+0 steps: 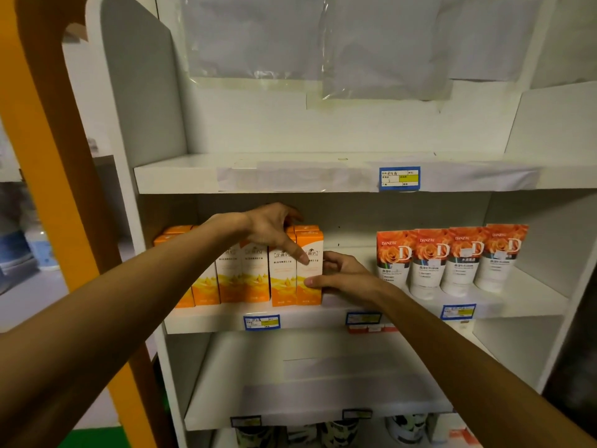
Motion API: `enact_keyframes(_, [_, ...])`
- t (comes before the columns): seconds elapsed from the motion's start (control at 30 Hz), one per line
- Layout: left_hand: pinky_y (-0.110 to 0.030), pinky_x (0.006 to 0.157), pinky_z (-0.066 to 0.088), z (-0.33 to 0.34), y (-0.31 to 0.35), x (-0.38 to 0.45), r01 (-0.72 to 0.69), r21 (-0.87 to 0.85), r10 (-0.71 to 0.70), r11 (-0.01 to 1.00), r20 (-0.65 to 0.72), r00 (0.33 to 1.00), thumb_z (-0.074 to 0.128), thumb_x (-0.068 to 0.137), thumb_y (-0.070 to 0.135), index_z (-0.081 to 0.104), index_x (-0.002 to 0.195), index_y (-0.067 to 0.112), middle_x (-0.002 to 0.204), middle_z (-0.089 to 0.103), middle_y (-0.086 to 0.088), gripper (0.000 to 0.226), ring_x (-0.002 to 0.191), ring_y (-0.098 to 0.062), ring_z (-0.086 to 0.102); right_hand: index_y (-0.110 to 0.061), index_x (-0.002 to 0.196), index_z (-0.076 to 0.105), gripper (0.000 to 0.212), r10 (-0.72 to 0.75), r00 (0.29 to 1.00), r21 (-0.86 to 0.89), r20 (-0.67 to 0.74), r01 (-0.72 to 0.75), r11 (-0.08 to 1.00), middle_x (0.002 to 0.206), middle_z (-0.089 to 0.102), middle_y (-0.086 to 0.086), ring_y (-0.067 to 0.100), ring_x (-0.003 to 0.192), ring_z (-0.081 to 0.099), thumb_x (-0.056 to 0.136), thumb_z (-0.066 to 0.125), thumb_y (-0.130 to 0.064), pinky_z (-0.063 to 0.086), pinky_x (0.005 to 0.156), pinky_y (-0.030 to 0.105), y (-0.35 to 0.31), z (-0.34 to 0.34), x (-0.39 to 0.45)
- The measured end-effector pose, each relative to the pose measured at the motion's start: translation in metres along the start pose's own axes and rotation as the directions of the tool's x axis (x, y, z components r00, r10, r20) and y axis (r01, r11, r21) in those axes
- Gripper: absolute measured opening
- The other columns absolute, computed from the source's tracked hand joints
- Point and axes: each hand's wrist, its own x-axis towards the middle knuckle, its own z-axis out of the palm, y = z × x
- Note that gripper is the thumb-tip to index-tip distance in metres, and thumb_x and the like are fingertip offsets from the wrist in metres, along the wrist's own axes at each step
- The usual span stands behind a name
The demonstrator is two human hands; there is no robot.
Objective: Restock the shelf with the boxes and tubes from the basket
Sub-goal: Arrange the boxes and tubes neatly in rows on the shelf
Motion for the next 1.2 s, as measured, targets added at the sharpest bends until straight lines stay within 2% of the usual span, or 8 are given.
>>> enact_keyframes(0.2, [-0.033, 0.095, 0.056, 0.000, -0.001, -0.002, -0.016, -0.024, 0.016, 1.000, 0.005, 1.000, 0.094, 0.056, 0.045, 0.044, 0.146, 0.016, 0.127, 0.064, 0.003, 0.107, 0.110, -0.015, 0.064, -0.017, 0.128, 0.058, 0.055, 0.006, 1.000, -0.030, 0.029, -0.005, 1.000, 0.120, 0.071, 0.003, 0.018, 0.105, 0.071, 0.079, 0.079, -0.003, 0.059, 0.083, 0.032, -0.007, -0.005, -0.003])
enact_keyframes(0.37, [-0.032, 0.092, 0.057, 0.002, -0.003, -0.004, -0.031, -0.057, 0.031, 0.998, 0.008, 0.999, 0.095, 0.054, 0.045, 0.047, 0.144, 0.017, 0.121, 0.066, 0.006, 0.106, 0.106, -0.013, 0.066, -0.017, 0.126, 0.058, 0.056, 0.024, 1.000, -0.031, 0.016, -0.024, 0.999, 0.118, 0.071, 0.004, 0.020, 0.104, 0.071, 0.077, 0.082, -0.003, 0.060, 0.086, 0.038, -0.007, -0.004, 0.000])
enact_keyframes(0.77, [-0.027, 0.089, 0.056, 0.000, 0.004, -0.010, -0.034, 0.041, 0.033, 0.999, 0.020, 0.999, 0.092, 0.058, 0.048, 0.050, 0.141, 0.018, 0.119, 0.066, 0.007, 0.098, 0.103, -0.012, 0.066, -0.013, 0.129, 0.056, 0.060, 0.076, 0.996, -0.094, 0.045, -0.072, 0.993, 0.116, 0.073, 0.003, 0.020, 0.104, 0.071, 0.076, 0.083, -0.003, 0.059, 0.088, 0.039, -0.015, -0.004, -0.002])
enact_keyframes(0.9, [-0.035, 0.103, 0.049, -0.004, 0.001, -0.022, -0.003, 0.018, 0.004, 1.000, -0.062, 0.998, 0.087, 0.052, 0.067, 0.034, 0.151, 0.018, 0.139, 0.055, 0.002, 0.123, 0.122, -0.018, 0.057, -0.015, 0.140, 0.046, 0.084, 0.030, 1.000, -0.132, 0.004, -0.029, 0.991, 0.123, 0.069, 0.002, 0.020, 0.107, 0.070, 0.068, 0.091, -0.014, 0.059, 0.089, 0.044, -0.015, -0.005, -0.002])
enact_keyframes(0.97, [-0.037, 0.109, 0.045, -0.013, -0.006, -0.031, 0.012, -0.028, -0.014, 1.000, -0.082, 0.997, 0.088, 0.049, 0.067, 0.029, 0.153, 0.021, 0.146, 0.049, 0.002, 0.128, 0.131, -0.018, 0.051, -0.023, 0.148, 0.037, 0.099, -0.043, 0.998, -0.212, -0.052, 0.031, 0.977, 0.136, 0.059, -0.004, 0.013, 0.112, 0.064, 0.067, 0.092, -0.030, 0.059, 0.084, 0.034, -0.023, -0.005, -0.007])
enact_keyframes(1.03, [-0.034, 0.112, 0.040, -0.024, -0.014, -0.040, 0.042, -0.026, -0.043, 0.999, -0.039, 0.998, 0.092, 0.054, 0.056, 0.028, 0.153, 0.022, 0.150, 0.045, 0.003, 0.123, 0.136, -0.019, 0.046, -0.030, 0.152, 0.031, 0.098, -0.172, 0.976, -0.391, -0.130, 0.109, 0.914, 0.145, 0.045, -0.013, 0.008, 0.119, 0.052, 0.071, 0.085, -0.046, 0.050, 0.083, 0.022, -0.037, -0.002, -0.012])
enact_keyframes(1.1, [-0.030, 0.108, 0.040, -0.031, -0.021, -0.049, 0.085, 0.011, -0.085, 0.996, -0.002, 0.996, 0.093, 0.059, 0.046, 0.030, 0.152, 0.021, 0.150, 0.044, 0.003, 0.115, 0.136, -0.019, 0.046, -0.033, 0.151, 0.030, 0.095, -0.311, 0.936, -0.572, -0.165, 0.166, 0.804, 0.153, 0.037, -0.010, 0.013, 0.132, 0.043, 0.073, 0.077, -0.060, 0.045, 0.097, 0.031, -0.051, 0.002, -0.009])
enact_keyframes(1.2, [-0.030, 0.107, 0.043, -0.035, -0.032, -0.054, 0.095, 0.054, -0.095, 0.994, -0.003, 0.995, 0.094, 0.055, 0.048, 0.037, 0.148, 0.023, 0.143, 0.051, 0.006, 0.112, 0.130, -0.018, 0.051, -0.036, 0.151, 0.029, 0.096, -0.389, 0.918, -0.803, -0.073, 0.177, 0.569, 0.159, 0.029, -0.003, 0.021, 0.144, 0.030, 0.071, 0.067, -0.075, 0.033, 0.114, 0.046, -0.070, 0.016, 0.002])
